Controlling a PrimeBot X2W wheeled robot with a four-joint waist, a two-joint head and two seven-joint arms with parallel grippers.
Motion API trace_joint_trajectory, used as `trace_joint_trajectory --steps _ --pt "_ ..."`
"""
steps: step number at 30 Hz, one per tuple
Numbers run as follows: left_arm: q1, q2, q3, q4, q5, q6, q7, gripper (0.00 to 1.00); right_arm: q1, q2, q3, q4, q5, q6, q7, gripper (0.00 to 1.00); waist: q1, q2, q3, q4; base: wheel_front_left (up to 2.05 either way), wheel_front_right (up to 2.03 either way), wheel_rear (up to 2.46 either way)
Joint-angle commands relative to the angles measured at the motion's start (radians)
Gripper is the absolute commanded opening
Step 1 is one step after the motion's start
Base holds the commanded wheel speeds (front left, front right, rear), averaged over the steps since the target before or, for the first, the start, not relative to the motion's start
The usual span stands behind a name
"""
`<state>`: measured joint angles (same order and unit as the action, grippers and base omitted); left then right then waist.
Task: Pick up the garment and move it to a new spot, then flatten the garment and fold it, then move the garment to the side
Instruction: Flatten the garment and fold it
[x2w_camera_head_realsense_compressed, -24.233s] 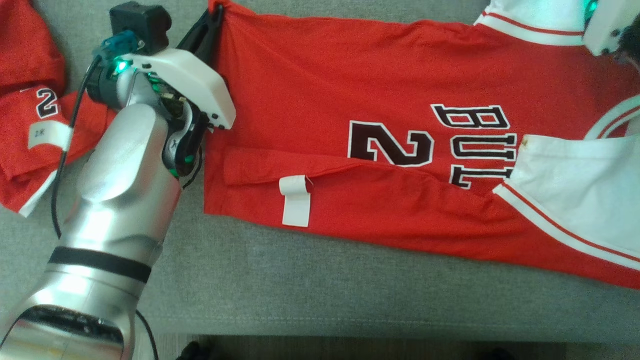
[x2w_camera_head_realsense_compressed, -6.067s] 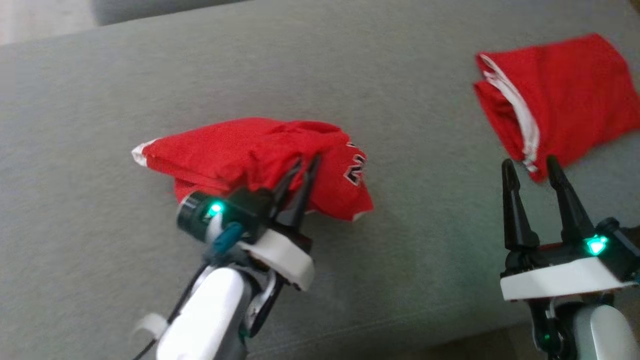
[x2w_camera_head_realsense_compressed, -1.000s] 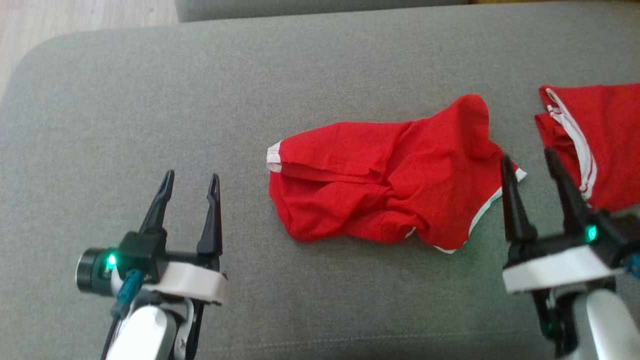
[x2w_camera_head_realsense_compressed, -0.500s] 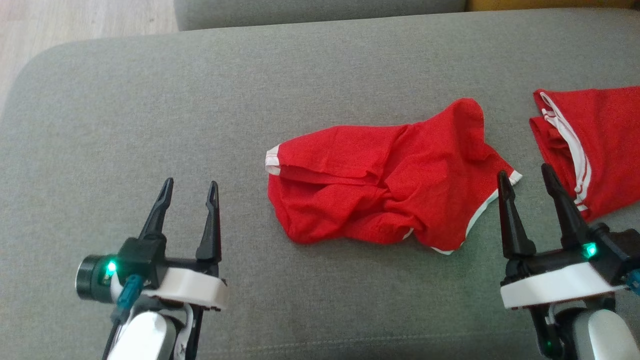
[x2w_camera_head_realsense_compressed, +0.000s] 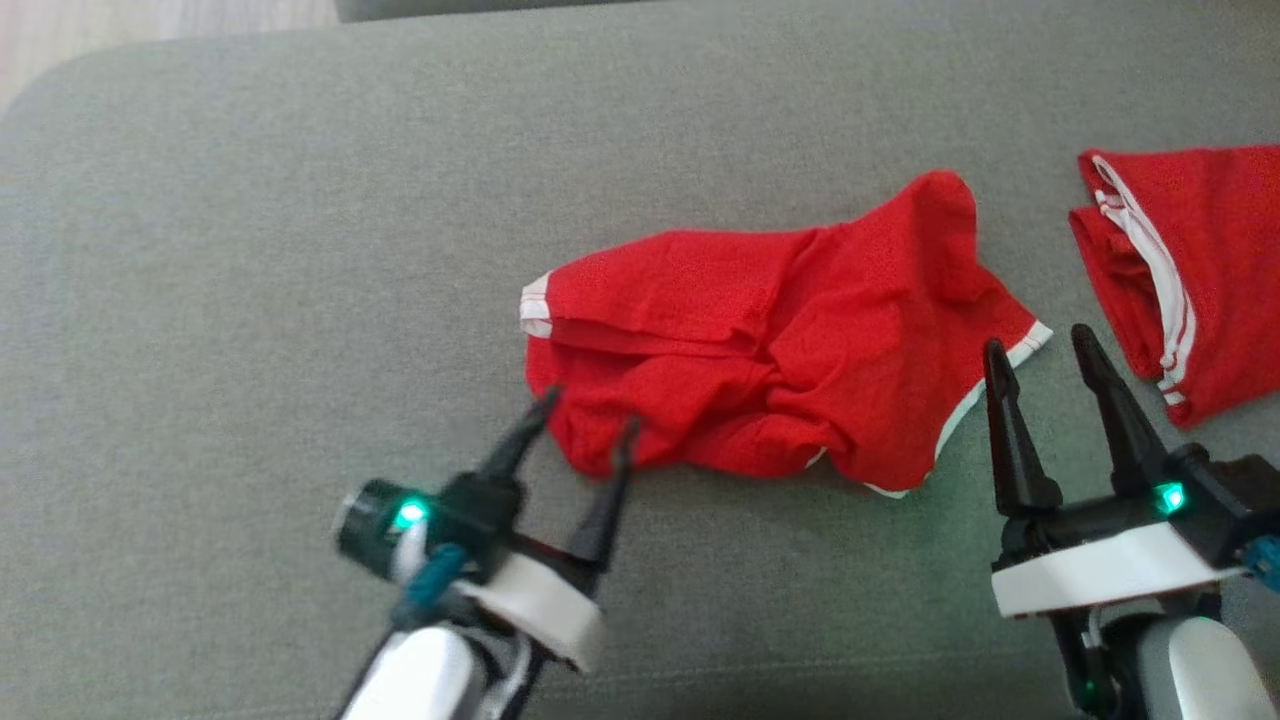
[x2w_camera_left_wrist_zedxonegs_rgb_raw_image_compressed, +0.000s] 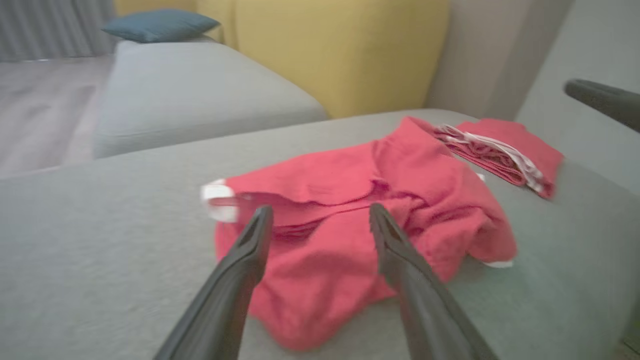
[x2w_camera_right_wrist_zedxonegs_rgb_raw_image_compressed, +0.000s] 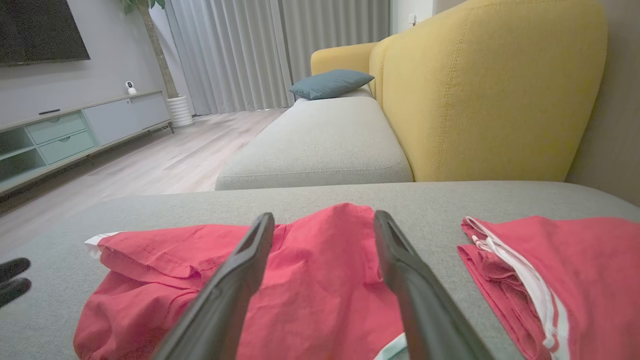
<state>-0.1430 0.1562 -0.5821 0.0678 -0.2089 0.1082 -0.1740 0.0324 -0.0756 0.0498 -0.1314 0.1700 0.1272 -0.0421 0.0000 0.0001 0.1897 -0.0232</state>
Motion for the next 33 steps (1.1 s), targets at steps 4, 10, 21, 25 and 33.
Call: trace_joint_trajectory --steps 4,10,21,25,33 --pt "-0.080 -0.030 -0.043 0.048 0.013 -0.051 0.036 1.00 -0.036 0.001 0.028 -0.032 0.013 0.003 0.002 1.00 0.0000 -0.0001 0.038 -0.029 0.00 0.00 0.00" --pt "-0.141 -0.043 -0.067 0.174 0.042 -0.044 0.062 1.00 -0.055 0.004 0.031 -0.022 0.021 0.003 -0.008 1.00 0.0000 -0.0001 0.072 -0.063 0.00 0.00 0.00" --pt "-0.192 -0.020 -0.026 0.312 0.033 -0.019 0.038 0.00 -0.062 0.012 0.025 -0.008 0.031 0.003 -0.023 1.00 0.0000 -0.0001 0.083 -0.079 0.00 0.00 0.00" --pt "-0.204 -0.010 -0.010 0.328 0.027 -0.008 0.023 0.00 -0.063 0.014 0.022 -0.006 0.037 0.003 -0.025 1.00 0.0000 -0.0001 0.078 -0.075 0.00 0.00 0.00" --pt "-0.222 0.077 0.074 0.214 -0.008 0.020 0.058 0.00 -0.054 0.018 0.002 -0.003 0.054 0.003 -0.022 1.00 0.0000 -0.0001 0.068 -0.056 0.00 0.00 0.00"
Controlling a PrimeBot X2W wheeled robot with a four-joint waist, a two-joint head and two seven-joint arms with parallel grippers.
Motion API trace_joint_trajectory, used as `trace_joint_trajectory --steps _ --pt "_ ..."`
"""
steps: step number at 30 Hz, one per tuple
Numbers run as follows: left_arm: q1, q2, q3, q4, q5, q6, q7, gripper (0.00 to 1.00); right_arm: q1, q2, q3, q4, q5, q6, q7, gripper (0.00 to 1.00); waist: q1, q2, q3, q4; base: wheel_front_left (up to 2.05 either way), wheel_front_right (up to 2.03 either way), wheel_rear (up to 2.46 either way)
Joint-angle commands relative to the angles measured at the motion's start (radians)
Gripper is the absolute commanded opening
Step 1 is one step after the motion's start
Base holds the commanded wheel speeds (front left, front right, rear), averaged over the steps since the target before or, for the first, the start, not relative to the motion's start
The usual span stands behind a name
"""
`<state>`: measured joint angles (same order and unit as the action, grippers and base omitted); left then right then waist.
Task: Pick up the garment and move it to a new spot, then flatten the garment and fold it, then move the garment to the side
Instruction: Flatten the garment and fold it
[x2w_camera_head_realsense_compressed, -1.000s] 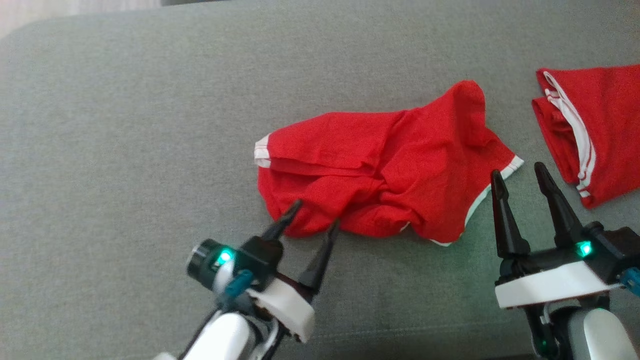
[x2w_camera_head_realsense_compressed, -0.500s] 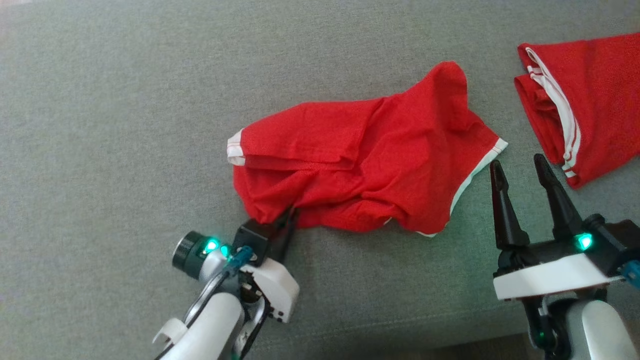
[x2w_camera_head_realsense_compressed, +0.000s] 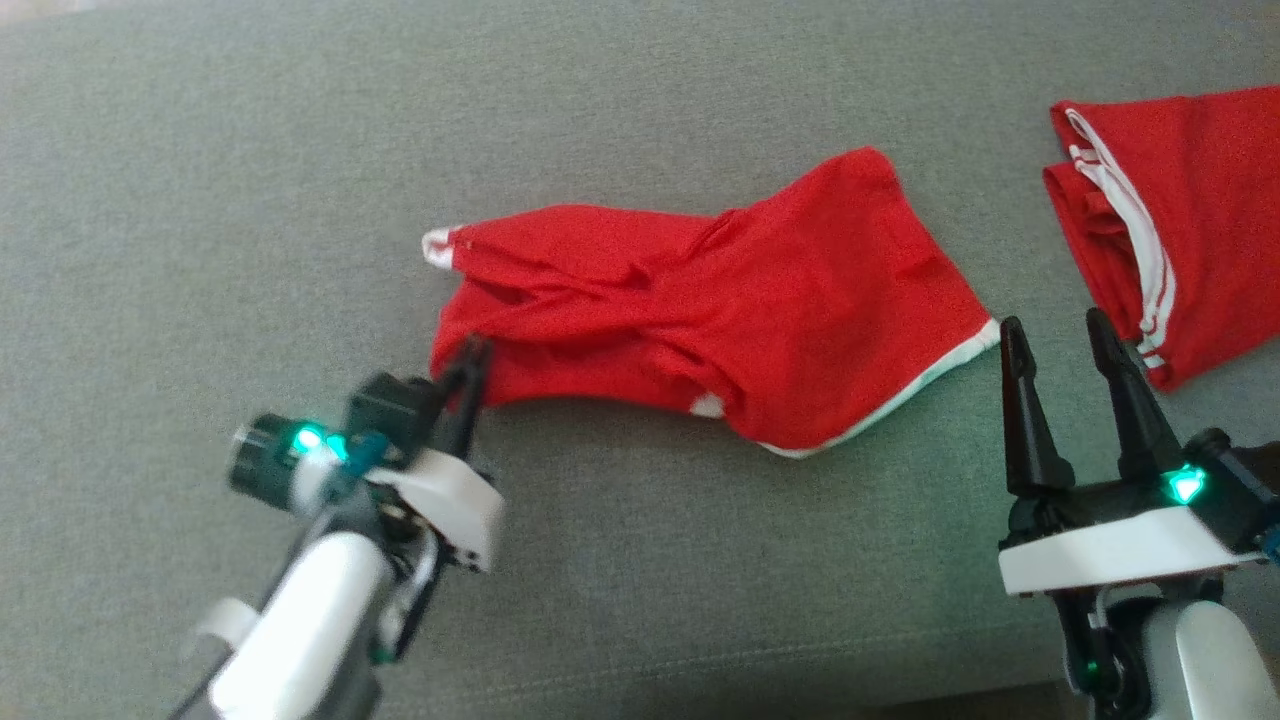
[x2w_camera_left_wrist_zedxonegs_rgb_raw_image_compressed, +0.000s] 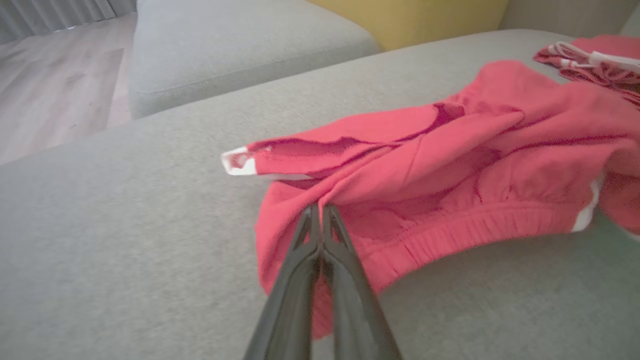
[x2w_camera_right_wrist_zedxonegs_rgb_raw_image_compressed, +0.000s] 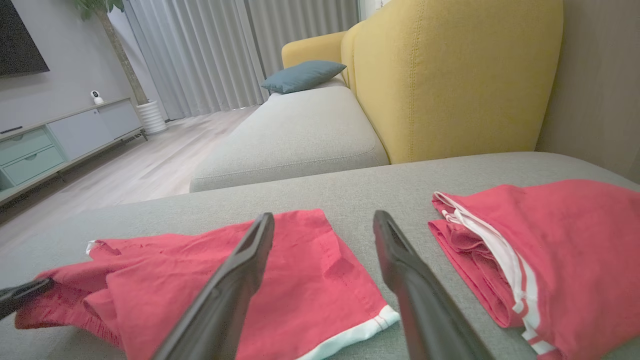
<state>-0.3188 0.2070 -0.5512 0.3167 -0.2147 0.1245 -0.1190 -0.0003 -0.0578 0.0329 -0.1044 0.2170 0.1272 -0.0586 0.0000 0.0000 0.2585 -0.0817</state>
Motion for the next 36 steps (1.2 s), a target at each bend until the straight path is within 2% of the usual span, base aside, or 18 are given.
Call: trace_joint_trajectory --steps 1,5,9,12,16,17,18,19,22,25,29,30,36 --pt "-0.051 0.043 0.055 -0.056 -0.009 0.002 0.019 0.00 -0.021 0.000 0.018 -0.030 0.009 0.003 -0.004 1.00 0.0000 0.0000 0.000 0.005 0.00 0.00 0.00" --pt "-0.091 0.117 0.096 -0.124 -0.015 -0.004 0.092 0.00 -0.024 0.001 0.021 -0.030 0.016 0.003 0.002 1.00 0.0000 0.0000 0.000 0.009 0.00 0.00 0.00" --pt "-0.150 0.162 0.128 -0.155 -0.020 -0.010 0.143 0.00 -0.034 0.002 0.032 -0.025 0.023 0.003 0.004 1.00 0.0000 0.0000 0.006 -0.002 0.00 0.00 0.00" --pt "-0.194 0.180 0.155 -0.126 -0.032 -0.012 0.157 0.00 -0.044 0.003 0.043 -0.018 0.030 0.003 0.000 1.00 0.0000 0.0000 0.014 -0.021 0.00 0.00 0.00" --pt "-0.235 0.177 0.182 -0.041 -0.073 -0.030 0.146 0.00 -0.051 0.004 0.048 -0.009 0.036 0.003 -0.009 1.00 0.0000 0.0000 0.026 -0.052 0.00 0.00 0.00" --pt "-0.246 0.169 0.184 0.003 -0.086 -0.041 0.128 0.10 -0.053 0.004 0.048 -0.005 0.038 0.003 -0.014 1.00 0.0000 0.0000 0.033 -0.064 0.00 0.00 0.00" --pt "-0.248 0.161 0.186 0.023 -0.095 -0.045 0.118 0.63 -0.053 0.004 0.048 -0.004 0.038 0.003 -0.016 1.00 0.0000 0.0000 0.036 -0.068 0.00 0.00 0.00" --pt "-0.248 0.152 0.187 0.040 -0.104 -0.048 0.107 1.00 -0.053 0.004 0.047 -0.003 0.038 0.003 -0.018 1.00 0.0000 0.0000 0.039 -0.071 0.00 0.00 0.00" --pt "-0.237 0.127 0.193 0.069 -0.123 -0.047 0.062 1.00 -0.053 0.005 0.044 -0.001 0.036 0.003 -0.022 1.00 0.0000 0.0000 0.042 -0.073 0.00 0.00 0.00" --pt "-0.206 0.103 0.210 0.072 -0.140 -0.026 -0.002 1.00 -0.056 0.005 0.041 -0.005 0.028 0.003 -0.024 1.00 0.0000 0.0000 0.040 -0.068 0.00 0.00 0.00" --pt "-0.140 0.067 0.233 0.039 -0.148 0.023 -0.093 1.00 -0.059 0.000 0.034 -0.016 0.010 0.003 -0.021 1.00 0.0000 0.0000 0.024 -0.048 0.00 0.00 0.00" --pt "-0.140 0.067 0.233 0.039 -0.148 0.023 -0.093 1.00 -0.059 0.000 0.034 -0.016 0.010 0.003 -0.021 1.00 0.0000 0.0000 0.024 -0.048 0.00 0.00 0.00" --pt "-0.015 0.030 0.259 -0.107 -0.107 0.106 -0.140 1.00 -0.052 -0.013 0.024 -0.041 -0.019 0.003 0.000 1.00 0.0000 0.0000 -0.012 -0.005 0.00 0.00 0.00"
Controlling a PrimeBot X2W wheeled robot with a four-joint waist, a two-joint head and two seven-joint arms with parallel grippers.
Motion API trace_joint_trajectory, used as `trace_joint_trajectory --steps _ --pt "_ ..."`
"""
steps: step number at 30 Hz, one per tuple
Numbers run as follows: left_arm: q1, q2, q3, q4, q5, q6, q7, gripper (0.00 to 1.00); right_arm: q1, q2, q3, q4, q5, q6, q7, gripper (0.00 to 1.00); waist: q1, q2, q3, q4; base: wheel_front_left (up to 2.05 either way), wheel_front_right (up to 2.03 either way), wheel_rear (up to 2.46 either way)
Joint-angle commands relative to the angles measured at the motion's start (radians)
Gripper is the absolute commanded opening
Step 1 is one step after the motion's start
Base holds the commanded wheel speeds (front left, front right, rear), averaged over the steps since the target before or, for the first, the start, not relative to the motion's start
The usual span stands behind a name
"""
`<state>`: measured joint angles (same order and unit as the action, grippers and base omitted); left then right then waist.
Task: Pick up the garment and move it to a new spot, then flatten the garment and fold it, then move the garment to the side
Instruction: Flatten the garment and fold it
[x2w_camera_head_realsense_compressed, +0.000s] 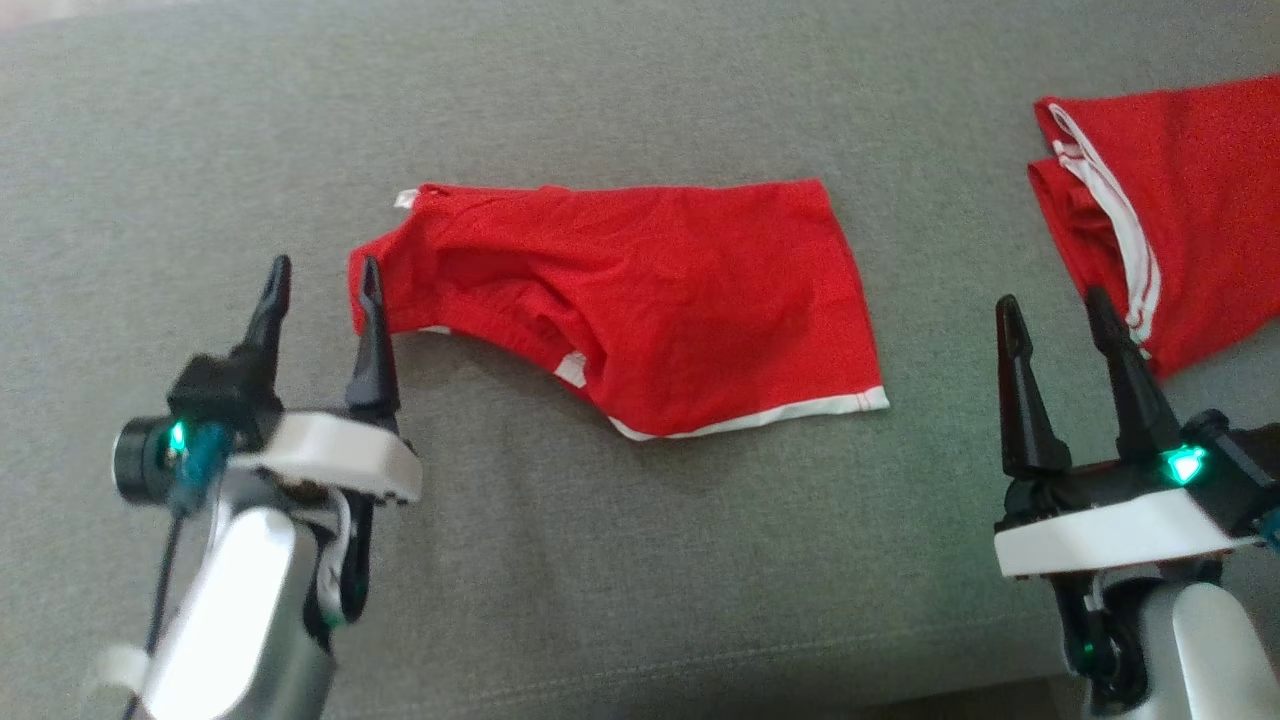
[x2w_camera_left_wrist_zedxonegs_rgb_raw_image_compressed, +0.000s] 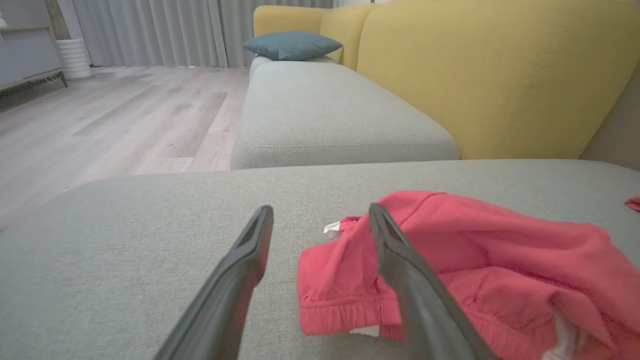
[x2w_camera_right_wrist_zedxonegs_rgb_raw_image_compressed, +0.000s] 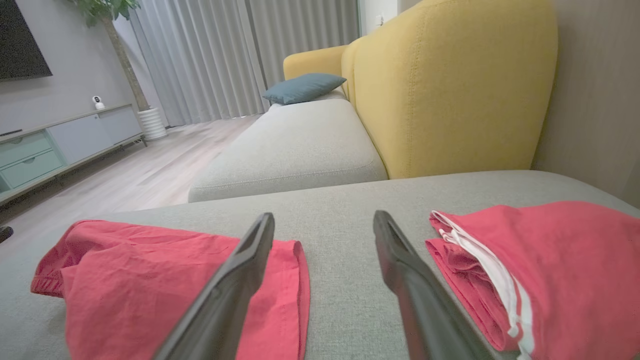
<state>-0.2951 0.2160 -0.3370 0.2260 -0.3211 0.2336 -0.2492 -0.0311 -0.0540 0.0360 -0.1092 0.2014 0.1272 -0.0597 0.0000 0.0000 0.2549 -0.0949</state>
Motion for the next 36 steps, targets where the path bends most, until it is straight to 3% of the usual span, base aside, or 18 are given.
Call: trace_joint_trajectory --steps 1,7,15,31,36 --pt "-0.017 0.019 0.046 -0.044 0.014 0.009 -0.011 1.00 -0.019 -0.017 0.019 -0.039 -0.006 0.003 0.006 1.00 0.0000 0.0000 -0.015 0.015 0.00 0.00 0.00" --pt "0.115 0.004 0.040 -0.193 0.089 0.051 -0.012 1.00 0.007 -0.022 0.019 -0.054 -0.015 0.003 0.032 1.00 0.0000 0.0000 -0.053 0.049 0.00 0.00 0.00" --pt "0.233 -0.007 0.030 -0.258 0.119 0.070 -0.012 1.00 0.047 -0.022 0.024 -0.064 -0.017 0.003 0.055 1.00 0.0000 0.0000 -0.087 0.061 0.00 0.00 0.00" --pt "0.242 -0.017 0.029 -0.259 0.124 0.052 -0.013 1.00 0.055 -0.022 0.025 -0.077 -0.011 0.003 0.070 1.00 0.0000 0.0000 -0.089 0.063 0.00 0.00 0.00" --pt "0.195 -0.024 -0.018 -0.229 0.117 0.003 0.016 1.00 0.049 -0.020 0.027 -0.079 -0.008 0.003 0.070 1.00 0.0000 0.0000 -0.073 0.059 0.00 0.00 0.00"
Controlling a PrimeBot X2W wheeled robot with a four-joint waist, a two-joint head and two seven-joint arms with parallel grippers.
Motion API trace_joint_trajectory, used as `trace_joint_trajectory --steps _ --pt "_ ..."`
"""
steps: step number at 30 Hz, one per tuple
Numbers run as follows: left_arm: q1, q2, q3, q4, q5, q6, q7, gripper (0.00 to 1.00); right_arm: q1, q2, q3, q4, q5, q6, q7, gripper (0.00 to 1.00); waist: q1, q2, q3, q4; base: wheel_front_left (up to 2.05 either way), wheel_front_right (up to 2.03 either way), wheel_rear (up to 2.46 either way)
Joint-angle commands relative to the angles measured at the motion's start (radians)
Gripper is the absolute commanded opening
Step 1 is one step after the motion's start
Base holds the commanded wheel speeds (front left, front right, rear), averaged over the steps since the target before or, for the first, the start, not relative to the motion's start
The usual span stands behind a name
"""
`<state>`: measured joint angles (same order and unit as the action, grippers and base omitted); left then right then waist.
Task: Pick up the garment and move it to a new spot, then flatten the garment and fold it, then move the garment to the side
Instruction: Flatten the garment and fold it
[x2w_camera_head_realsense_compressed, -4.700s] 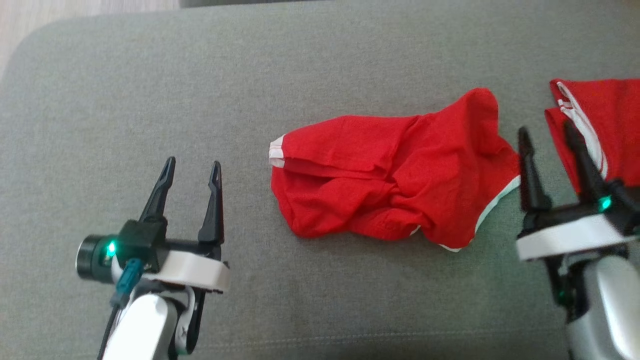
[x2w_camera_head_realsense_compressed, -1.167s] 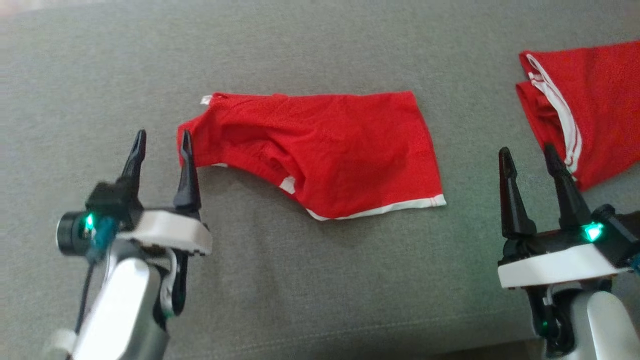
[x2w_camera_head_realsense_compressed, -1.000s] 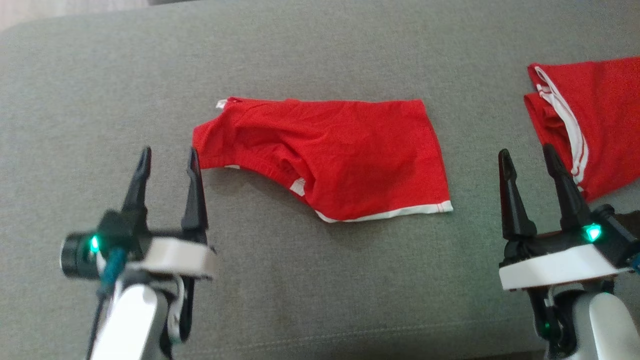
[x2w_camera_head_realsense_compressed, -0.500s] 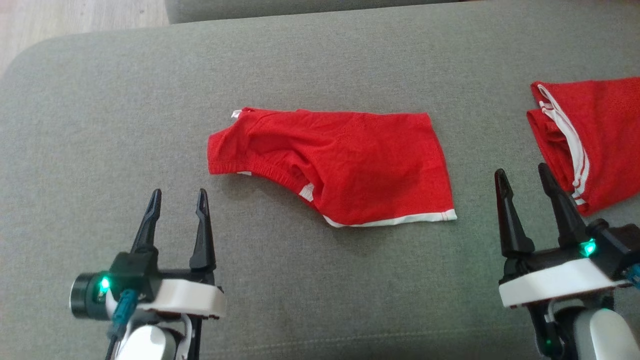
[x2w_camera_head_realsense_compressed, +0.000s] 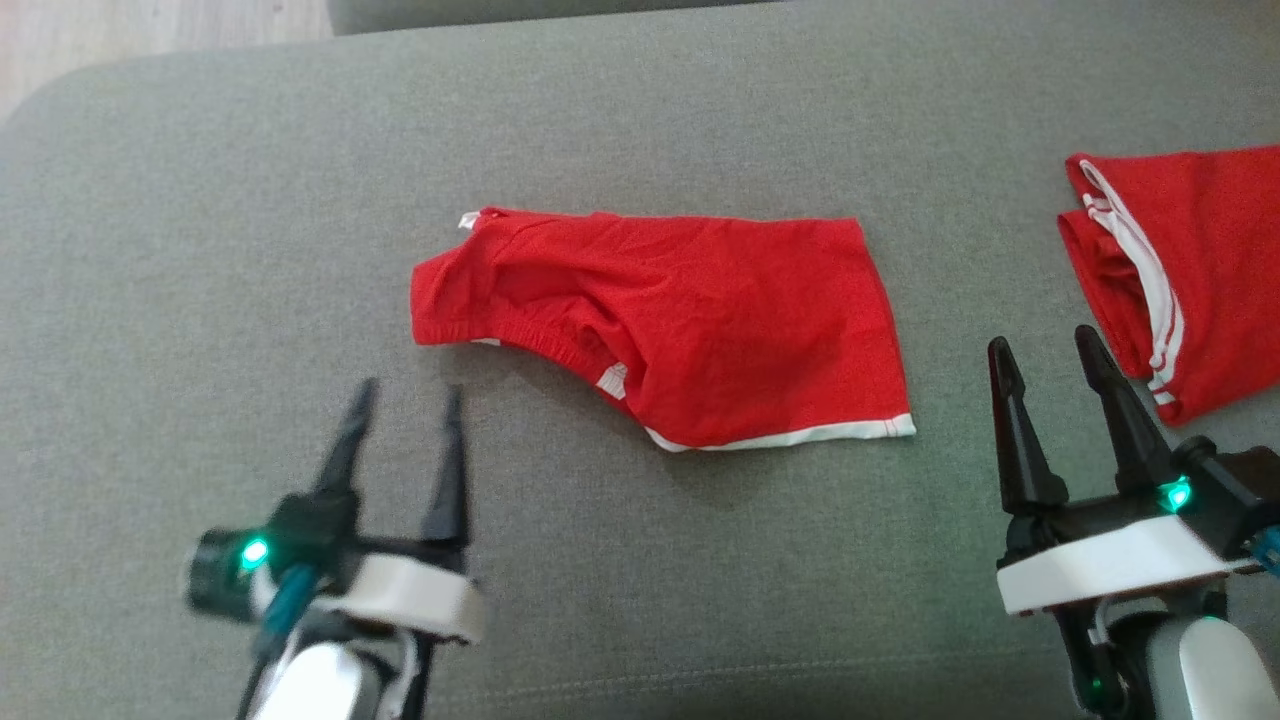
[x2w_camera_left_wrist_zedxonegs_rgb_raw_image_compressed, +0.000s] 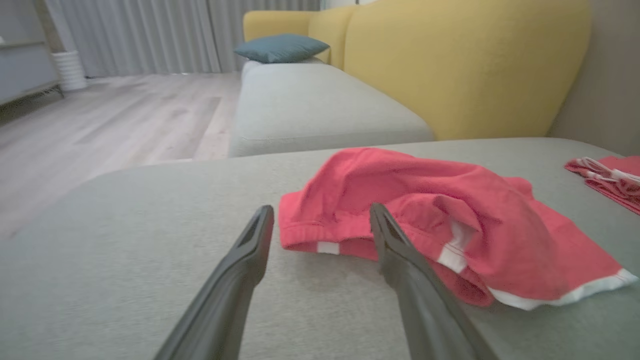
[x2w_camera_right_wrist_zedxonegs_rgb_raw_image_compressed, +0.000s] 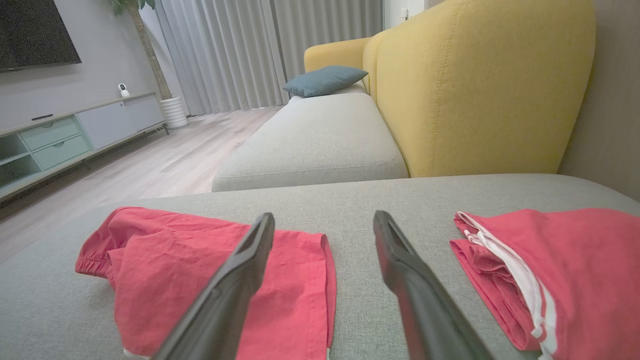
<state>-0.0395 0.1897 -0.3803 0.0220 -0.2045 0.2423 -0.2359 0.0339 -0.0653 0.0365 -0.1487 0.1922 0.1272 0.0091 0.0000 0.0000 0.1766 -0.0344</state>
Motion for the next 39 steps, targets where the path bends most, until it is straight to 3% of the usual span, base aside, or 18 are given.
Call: trace_joint_trajectory --steps 1,2,11,25,26,27,28,33,39 --pt "-0.077 -0.005 0.012 -0.015 -0.007 -0.022 0.018 1.00 -0.019 -0.009 0.028 -0.039 0.002 0.003 0.002 1.00 0.0000 0.0000 0.010 -0.004 0.00 0.00 0.00" --pt "-0.077 -0.005 0.012 -0.015 -0.007 -0.022 0.018 1.00 -0.019 -0.009 0.028 -0.039 0.002 0.003 0.002 1.00 0.0000 0.0000 0.010 -0.004 0.00 0.00 0.00" --pt "-0.220 -0.084 -0.078 0.159 -0.141 -0.178 0.199 1.00 -0.045 -0.007 0.039 -0.033 0.010 0.003 -0.004 1.00 0.0000 0.0000 0.067 -0.037 0.00 0.00 0.00" --pt "-0.316 -0.128 -0.056 0.322 -0.330 -0.259 0.222 1.00 -0.067 0.002 0.033 -0.015 0.018 0.003 -0.029 1.00 0.0000 0.0000 0.119 -0.071 0.00 0.00 0.00" --pt "-0.318 -0.130 -0.055 0.328 -0.342 -0.266 0.217 0.90 -0.067 0.002 0.032 -0.014 0.018 0.003 -0.030 1.00 0.0000 0.0000 0.120 -0.071 0.00 0.00 0.00" --pt "-0.319 -0.131 -0.054 0.333 -0.358 -0.277 0.214 0.41 -0.068 0.003 0.031 -0.013 0.018 0.003 -0.031 1.00 0.0000 0.0000 0.120 -0.070 0.00 0.00 0.00" --pt "-0.322 -0.132 -0.056 0.334 -0.366 -0.286 0.205 0.00 -0.069 0.003 0.030 -0.013 0.018 0.003 -0.032 1.00 0.0000 0.0000 0.120 -0.069 0.00 0.00 0.00" --pt "-0.336 -0.129 -0.063 0.343 -0.353 -0.288 0.165 0.00 -0.068 0.005 0.023 -0.011 0.018 0.003 -0.033 1.00 0.0000 0.0000 0.117 -0.059 0.00 0.00 0.00" --pt "-0.309 -0.090 -0.048 0.287 -0.335 -0.253 0.148 0.00 -0.061 0.007 0.016 -0.005 0.022 0.003 -0.032 1.00 0.0000 0.0000 0.099 -0.041 0.00 0.00 0.00"
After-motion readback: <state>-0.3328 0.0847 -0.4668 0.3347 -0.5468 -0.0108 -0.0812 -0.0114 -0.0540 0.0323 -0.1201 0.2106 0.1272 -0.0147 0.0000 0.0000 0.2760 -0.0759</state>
